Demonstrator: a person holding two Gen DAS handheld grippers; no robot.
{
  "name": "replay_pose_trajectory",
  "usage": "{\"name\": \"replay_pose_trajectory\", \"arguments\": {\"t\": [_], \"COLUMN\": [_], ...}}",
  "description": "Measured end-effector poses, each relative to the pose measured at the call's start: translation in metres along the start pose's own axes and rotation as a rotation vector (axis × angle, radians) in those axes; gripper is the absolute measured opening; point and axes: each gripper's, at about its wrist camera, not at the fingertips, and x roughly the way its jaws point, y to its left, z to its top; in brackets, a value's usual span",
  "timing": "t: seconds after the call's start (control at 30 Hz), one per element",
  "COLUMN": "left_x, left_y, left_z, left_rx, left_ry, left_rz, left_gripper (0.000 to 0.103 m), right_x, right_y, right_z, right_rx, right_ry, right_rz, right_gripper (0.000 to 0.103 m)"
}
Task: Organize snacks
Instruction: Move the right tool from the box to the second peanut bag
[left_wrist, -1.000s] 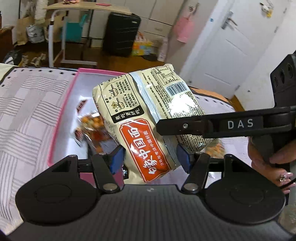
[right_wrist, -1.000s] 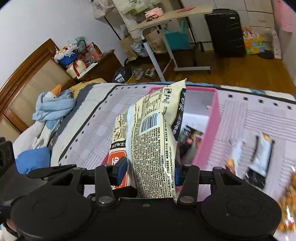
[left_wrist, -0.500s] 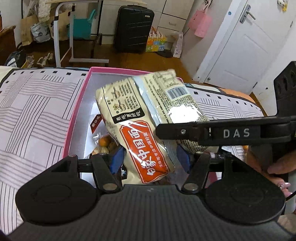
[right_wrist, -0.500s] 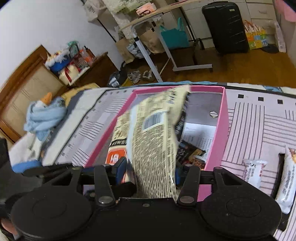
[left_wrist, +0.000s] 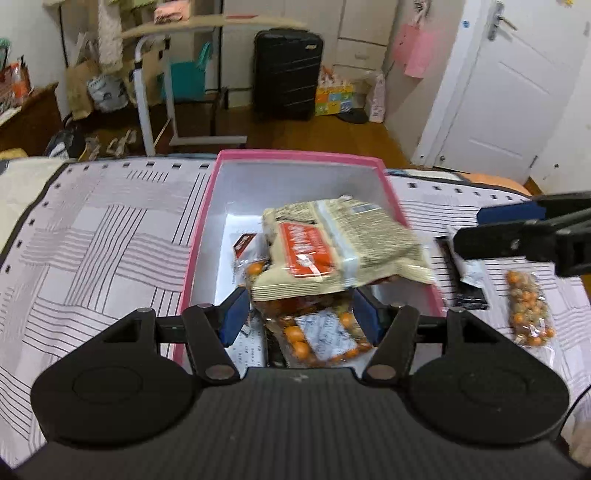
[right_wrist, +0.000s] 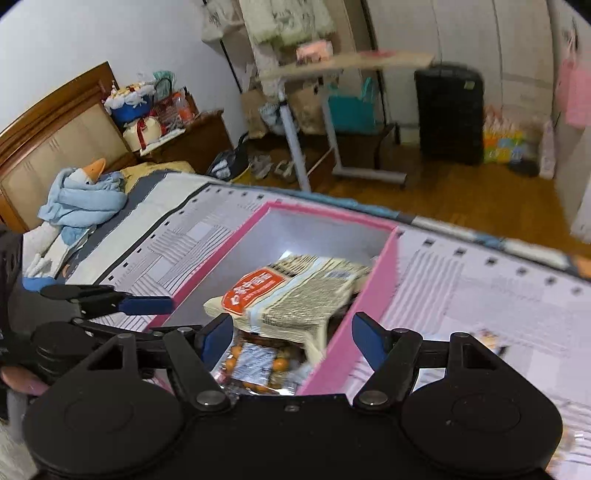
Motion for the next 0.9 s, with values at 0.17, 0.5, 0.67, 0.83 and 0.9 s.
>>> {"name": "replay_pose_trajectory", "arguments": {"t": [0.17, 0.5, 0.67, 0.83, 0.9], "left_x": [-0.036, -0.063, -0.054, -0.024, -0.006], "left_y": [-0.026, -0.080, -0.124, -0.163, -0.179], "left_z": [0.007, 0.015, 0.012, 0.004, -0.001], "left_rx": [0.061, 0.007, 0.050, 0.071, 0.070], "left_ry": [-0.011, 0.066, 0.082, 0.117, 0.172], "left_rz": [-0.010, -0.236, -0.276, -0.319, -0.321], "left_gripper": [0.061, 0.060, 0.060, 0.060, 0.060], "right_x": [-0.051, -0.107, -0.108, -0.089, -0.079], "right_y": [-0.013, -0.055, -0.095, -0.145, -0.166], "right_z": [-0.010, -0.042, -0.057, -0.084, -0.096], "right_rx": [0.017, 0.053, 0.179, 0.386, 0.484], "right_ry": [-0.028, 0.006, 0.028, 0.042, 0.061], "right_rz": [-0.022, -0.122, -0.144, -0.152, -0.126], "right_gripper": [0.076, 0.076, 0.076, 0.077, 0.077]}}
